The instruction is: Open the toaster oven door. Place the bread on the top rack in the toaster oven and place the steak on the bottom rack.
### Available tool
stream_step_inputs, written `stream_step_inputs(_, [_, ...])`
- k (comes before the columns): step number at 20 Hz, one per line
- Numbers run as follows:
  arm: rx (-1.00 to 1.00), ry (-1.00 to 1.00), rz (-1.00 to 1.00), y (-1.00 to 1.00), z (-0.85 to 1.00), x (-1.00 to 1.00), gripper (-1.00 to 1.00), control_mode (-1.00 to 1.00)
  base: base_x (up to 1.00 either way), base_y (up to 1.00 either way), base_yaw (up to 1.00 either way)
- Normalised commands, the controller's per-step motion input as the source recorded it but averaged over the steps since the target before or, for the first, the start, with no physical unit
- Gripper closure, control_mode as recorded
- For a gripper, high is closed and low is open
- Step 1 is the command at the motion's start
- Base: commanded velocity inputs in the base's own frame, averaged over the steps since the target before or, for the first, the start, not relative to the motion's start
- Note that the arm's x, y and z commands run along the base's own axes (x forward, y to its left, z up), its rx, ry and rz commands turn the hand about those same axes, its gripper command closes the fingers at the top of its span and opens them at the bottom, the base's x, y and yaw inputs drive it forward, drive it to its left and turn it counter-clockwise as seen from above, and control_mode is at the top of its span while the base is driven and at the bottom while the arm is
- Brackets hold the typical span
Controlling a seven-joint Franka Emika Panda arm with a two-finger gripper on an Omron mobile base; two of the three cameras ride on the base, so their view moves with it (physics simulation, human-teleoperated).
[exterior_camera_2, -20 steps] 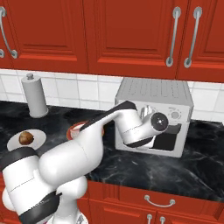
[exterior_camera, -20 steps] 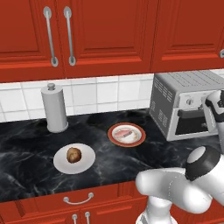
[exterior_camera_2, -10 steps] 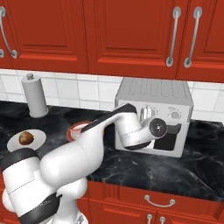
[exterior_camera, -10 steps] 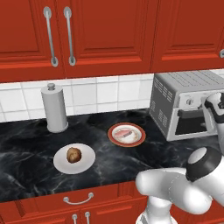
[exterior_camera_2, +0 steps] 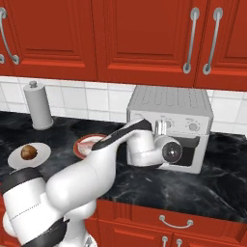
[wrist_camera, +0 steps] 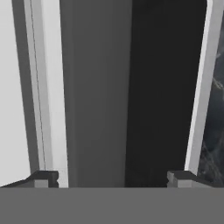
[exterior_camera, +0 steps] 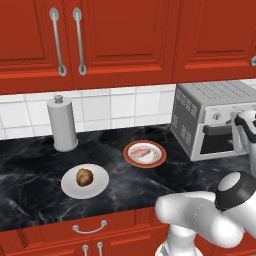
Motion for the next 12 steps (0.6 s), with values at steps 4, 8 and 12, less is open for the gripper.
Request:
stream_step_inputs(4, [0.07, -0.22, 0.00, -0.03, -0.03, 0.03, -1.00, -1.00, 0.00, 0.00, 0.00])
stream_step_inputs(8, [0.06, -0.23, 0.00, -0.04, -0.01, 0.10, -1.00, -1.00, 0.00, 0.00, 0.00])
stream_step_inputs(12, [0.01, -0.22, 0.00, 0.00, 0.00, 0.17, -1.00, -1.00, 0.00, 0.00, 0.00])
